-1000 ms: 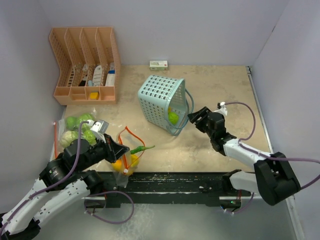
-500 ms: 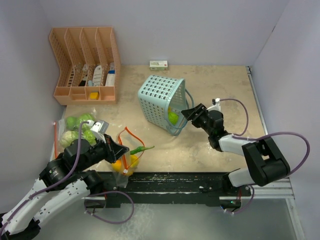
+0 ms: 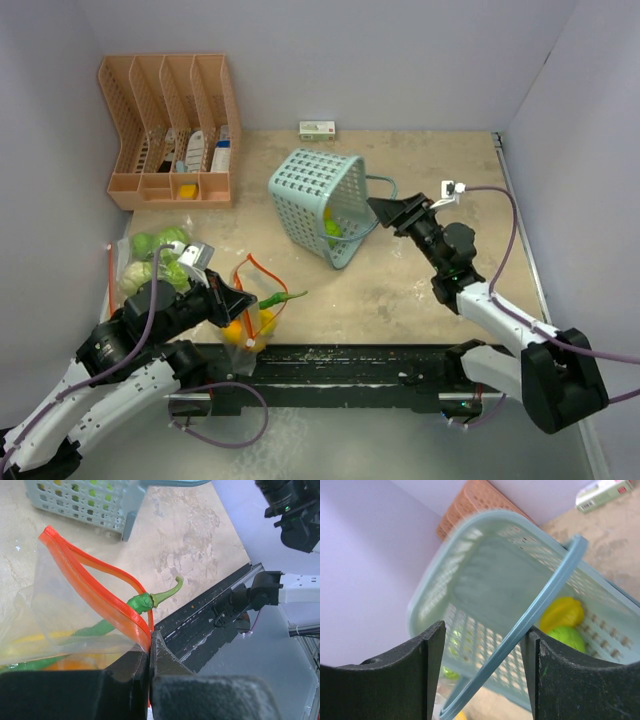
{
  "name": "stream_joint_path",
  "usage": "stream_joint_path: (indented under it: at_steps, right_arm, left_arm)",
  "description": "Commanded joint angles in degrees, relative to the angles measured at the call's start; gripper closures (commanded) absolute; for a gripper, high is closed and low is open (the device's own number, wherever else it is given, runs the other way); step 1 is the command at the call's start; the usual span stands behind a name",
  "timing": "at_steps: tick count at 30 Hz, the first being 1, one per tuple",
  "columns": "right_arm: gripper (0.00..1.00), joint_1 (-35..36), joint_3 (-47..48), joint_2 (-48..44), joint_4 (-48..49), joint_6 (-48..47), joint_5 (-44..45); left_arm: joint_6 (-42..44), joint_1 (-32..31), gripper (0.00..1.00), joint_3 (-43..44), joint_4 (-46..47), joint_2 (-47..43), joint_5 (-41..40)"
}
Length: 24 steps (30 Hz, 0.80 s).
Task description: Place the food in the zip-top bag and seal the zipper
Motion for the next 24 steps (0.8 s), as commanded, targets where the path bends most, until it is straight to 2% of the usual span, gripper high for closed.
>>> stream_joint_path:
  at_steps: [1,5,9,14,19,24]
  right_arm:
    - [0.37,-0.12,7.78,1.12,-0.82,-2.99,-1.67]
    - [0.38,-0.12,14.79,8.12,1.18,-1.71,-3.61]
    - [0.39,-0.12,21.21,13.6,-1.14,0.19,-6.4]
    - [0.37,0.17,23.48,14.76,-3.45,0.01,-7.55]
    - [0.37,2.22,33.77,15.62,-19.39,-6.74,-5.09]
    - [0.4,5.34,44.45,21.43,-33.96,-11.73,-2.57]
  left_arm:
    - [-1.08,-0.11,1.0,0.19,2.79,-0.55,0.0]
    - [-1.17,-0.19,1.0,0.39,2.96,-0.77,0.27]
    - [-1.71,-0.17,1.0,0.26,2.78,-1.69,0.45]
    - [-1.74,-0.11,1.0,0.73,1.07,-3.05,-0.56]
    - [-1.73,-0.11,1.0,1.01,0.73,-3.59,-0.95]
    - [-1.89,-0.14,1.0,0.97,1.09,-4.43,-0.62]
